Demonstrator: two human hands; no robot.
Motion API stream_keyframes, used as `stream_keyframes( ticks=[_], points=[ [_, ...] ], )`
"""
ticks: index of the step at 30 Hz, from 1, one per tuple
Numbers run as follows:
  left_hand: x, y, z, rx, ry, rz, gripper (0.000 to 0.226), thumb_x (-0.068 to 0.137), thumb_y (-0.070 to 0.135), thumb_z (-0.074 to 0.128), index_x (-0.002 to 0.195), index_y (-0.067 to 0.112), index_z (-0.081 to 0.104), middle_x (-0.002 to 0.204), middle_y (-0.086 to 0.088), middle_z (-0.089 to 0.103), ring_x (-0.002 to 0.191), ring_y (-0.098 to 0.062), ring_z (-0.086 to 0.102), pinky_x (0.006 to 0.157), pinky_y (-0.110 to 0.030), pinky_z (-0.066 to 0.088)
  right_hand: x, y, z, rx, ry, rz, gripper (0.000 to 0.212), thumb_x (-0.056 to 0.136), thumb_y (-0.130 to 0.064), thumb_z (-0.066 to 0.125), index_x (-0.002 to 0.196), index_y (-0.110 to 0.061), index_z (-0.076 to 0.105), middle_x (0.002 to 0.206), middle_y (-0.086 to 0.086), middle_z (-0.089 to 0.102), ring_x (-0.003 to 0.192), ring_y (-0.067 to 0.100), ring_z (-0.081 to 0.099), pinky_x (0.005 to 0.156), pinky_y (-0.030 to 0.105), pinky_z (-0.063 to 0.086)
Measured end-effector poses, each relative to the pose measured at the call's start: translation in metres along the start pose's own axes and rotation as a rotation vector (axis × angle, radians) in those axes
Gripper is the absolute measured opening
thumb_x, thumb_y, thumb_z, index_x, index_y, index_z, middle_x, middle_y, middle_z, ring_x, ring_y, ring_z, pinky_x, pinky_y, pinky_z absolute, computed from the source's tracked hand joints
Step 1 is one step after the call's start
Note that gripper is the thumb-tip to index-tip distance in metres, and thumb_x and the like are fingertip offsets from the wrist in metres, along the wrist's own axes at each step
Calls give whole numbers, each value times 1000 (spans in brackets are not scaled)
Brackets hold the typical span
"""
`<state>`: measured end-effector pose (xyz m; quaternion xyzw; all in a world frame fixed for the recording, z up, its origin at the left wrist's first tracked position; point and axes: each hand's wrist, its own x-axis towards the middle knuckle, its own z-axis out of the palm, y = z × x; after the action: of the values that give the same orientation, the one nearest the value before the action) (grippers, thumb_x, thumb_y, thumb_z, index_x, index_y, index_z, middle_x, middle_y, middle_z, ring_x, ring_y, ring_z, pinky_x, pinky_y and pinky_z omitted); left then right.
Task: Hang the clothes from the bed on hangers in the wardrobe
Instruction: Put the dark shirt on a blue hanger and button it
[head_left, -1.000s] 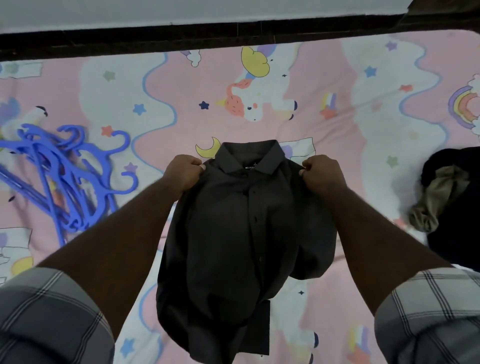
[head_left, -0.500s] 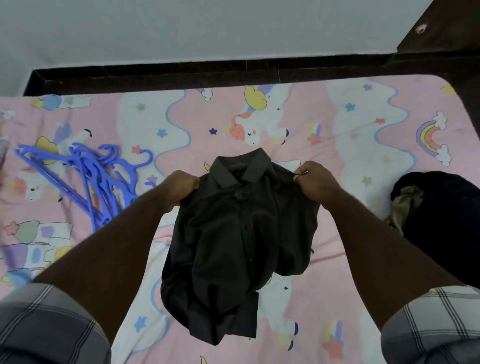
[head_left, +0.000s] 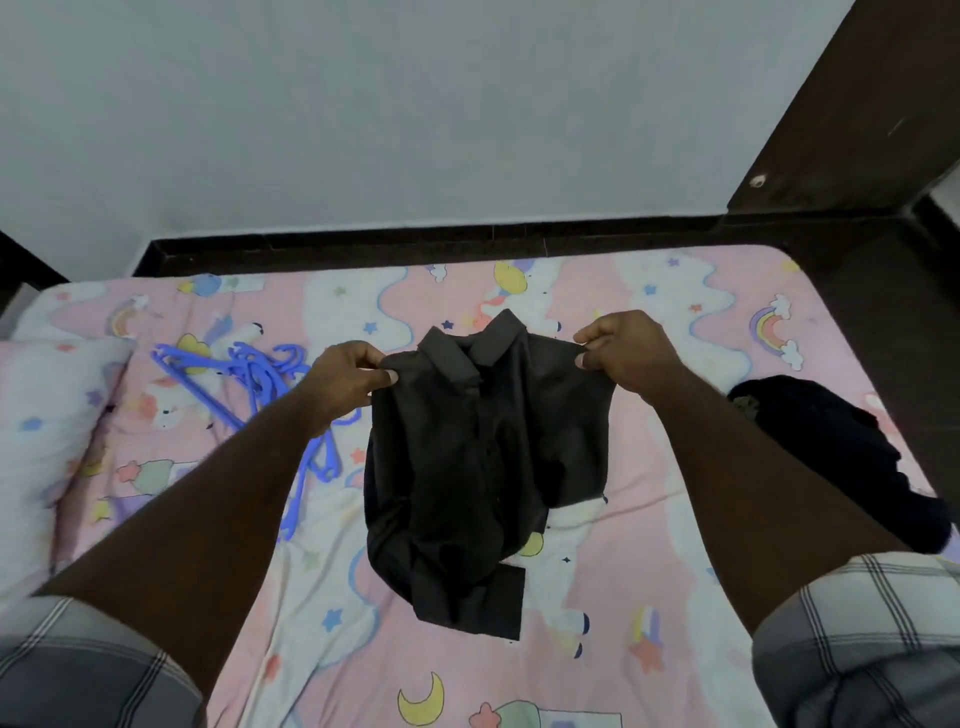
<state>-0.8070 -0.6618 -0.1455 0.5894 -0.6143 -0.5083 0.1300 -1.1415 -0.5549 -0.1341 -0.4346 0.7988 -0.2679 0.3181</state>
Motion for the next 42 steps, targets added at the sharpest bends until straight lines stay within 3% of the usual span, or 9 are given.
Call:
stream_keyframes(
  ticks=[5, 9, 11, 15, 20, 26, 31, 37, 42],
  points=[
    [-67, 32, -38, 41, 189, 196, 16, 83, 14, 78, 81, 12, 63, 80, -6, 68, 69, -21, 59, 70, -39, 53, -70, -57, -44, -55, 170, -103, 27, 78, -4, 78, 102, -16, 77, 89, -1, 71, 89, 13, 65, 73, 18, 45],
    [-122, 57, -66, -18, 277, 357, 24, 81, 9, 79, 72, 18, 58, 67, 5, 61, 51, 0, 50, 62, -28, 39, -129, -97, -75, -123, 304, -213, 25, 79, -5, 76, 101, -16, 77, 83, -5, 67, 87, 13, 65, 71, 15, 41],
    [-153, 70, -79, -42, 316, 414, 20, 81, 9, 78, 75, 17, 61, 70, 3, 64, 54, 1, 54, 64, -29, 45, -163, -114, -91, -153, 368, -257, 25, 79, -6, 76, 102, -16, 77, 85, -6, 66, 87, 11, 64, 67, 10, 39],
    [-214, 97, -107, -145, 355, 486, 17, 77, 17, 77, 73, 23, 61, 76, -5, 68, 70, -20, 63, 67, -49, 60, -229, -144, -125, -194, 504, -344, 24, 82, -7, 74, 105, -14, 76, 96, -2, 71, 88, 9, 61, 80, 15, 40],
    [-273, 126, -130, -121, 418, 658, 19, 81, 12, 76, 74, 20, 61, 72, 1, 65, 66, -14, 59, 66, -30, 49, -288, -171, -158, -210, 626, -411, 26, 82, -6, 74, 107, -14, 76, 105, 2, 74, 88, 7, 60, 78, 13, 37],
    [-306, 124, -139, -123, 337, 656, 16, 83, 9, 76, 77, 15, 62, 72, -3, 63, 62, -13, 56, 59, -26, 47, -311, -175, -161, -238, 558, -362, 23, 80, -6, 78, 100, -18, 76, 99, 1, 74, 92, 14, 67, 82, 20, 48],
    [-292, 106, -136, -108, 287, 508, 15, 81, 12, 74, 73, 19, 64, 64, -1, 59, 59, -17, 53, 57, -27, 45, -303, -164, -150, -264, 434, -301, 23, 80, -6, 80, 99, -18, 76, 92, -1, 69, 88, 13, 62, 77, 21, 44],
    [-233, 91, -114, -69, 281, 436, 11, 83, 7, 72, 79, 14, 64, 65, -3, 59, 53, -13, 51, 47, -18, 41, -241, -139, -123, -274, 348, -230, 23, 78, -5, 81, 95, -20, 76, 92, -1, 70, 89, 14, 63, 78, 22, 44],
    [-143, 88, -95, -13, 305, 390, 14, 79, 7, 75, 76, 14, 64, 66, -1, 64, 58, -12, 56, 59, -24, 46, -154, -117, -100, -297, 298, -166, 21, 76, -5, 79, 85, -24, 75, 84, -2, 71, 89, 17, 67, 82, 24, 47]
  ],
)
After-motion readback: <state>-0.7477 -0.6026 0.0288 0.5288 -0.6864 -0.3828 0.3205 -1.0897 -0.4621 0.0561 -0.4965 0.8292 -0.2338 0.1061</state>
